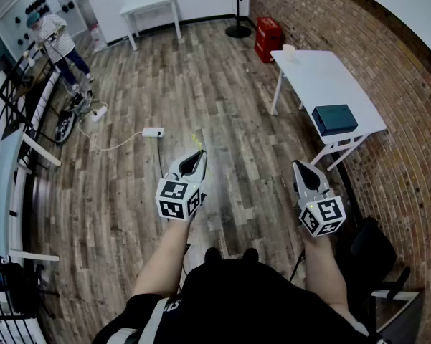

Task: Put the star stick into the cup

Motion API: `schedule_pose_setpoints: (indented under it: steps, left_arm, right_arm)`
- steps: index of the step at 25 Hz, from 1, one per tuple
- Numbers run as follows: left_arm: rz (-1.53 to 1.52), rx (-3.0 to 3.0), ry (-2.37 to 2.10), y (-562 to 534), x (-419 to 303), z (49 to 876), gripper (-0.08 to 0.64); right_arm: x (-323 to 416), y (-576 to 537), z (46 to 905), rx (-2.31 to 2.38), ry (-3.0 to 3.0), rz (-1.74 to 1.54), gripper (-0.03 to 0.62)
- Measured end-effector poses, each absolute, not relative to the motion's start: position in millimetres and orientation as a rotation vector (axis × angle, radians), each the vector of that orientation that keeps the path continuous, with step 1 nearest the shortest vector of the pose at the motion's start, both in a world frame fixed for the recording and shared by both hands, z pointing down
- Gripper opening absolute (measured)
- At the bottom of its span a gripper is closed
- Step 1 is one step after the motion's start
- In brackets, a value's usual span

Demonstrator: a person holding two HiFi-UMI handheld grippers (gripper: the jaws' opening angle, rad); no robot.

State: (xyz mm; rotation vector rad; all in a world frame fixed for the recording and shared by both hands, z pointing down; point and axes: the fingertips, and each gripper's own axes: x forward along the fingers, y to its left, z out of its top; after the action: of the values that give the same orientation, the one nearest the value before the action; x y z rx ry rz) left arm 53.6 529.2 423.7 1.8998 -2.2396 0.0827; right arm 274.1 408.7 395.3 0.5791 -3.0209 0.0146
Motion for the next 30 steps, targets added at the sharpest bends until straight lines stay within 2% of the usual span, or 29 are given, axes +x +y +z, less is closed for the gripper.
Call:
schedule_pose_setpoints:
  steps: [17, 30]
  left_arm:
    - [0.100, 1.885, -2.236, 505, 82, 421, 0.014]
    - [0.128, 1.876, -2.273, 487, 128, 411, 0.014]
  right_arm:
    - [316, 380, 398, 0.632, -3.016, 0.108, -0.002]
    - [342, 370, 409, 0.444, -3.035, 0.207, 0.000]
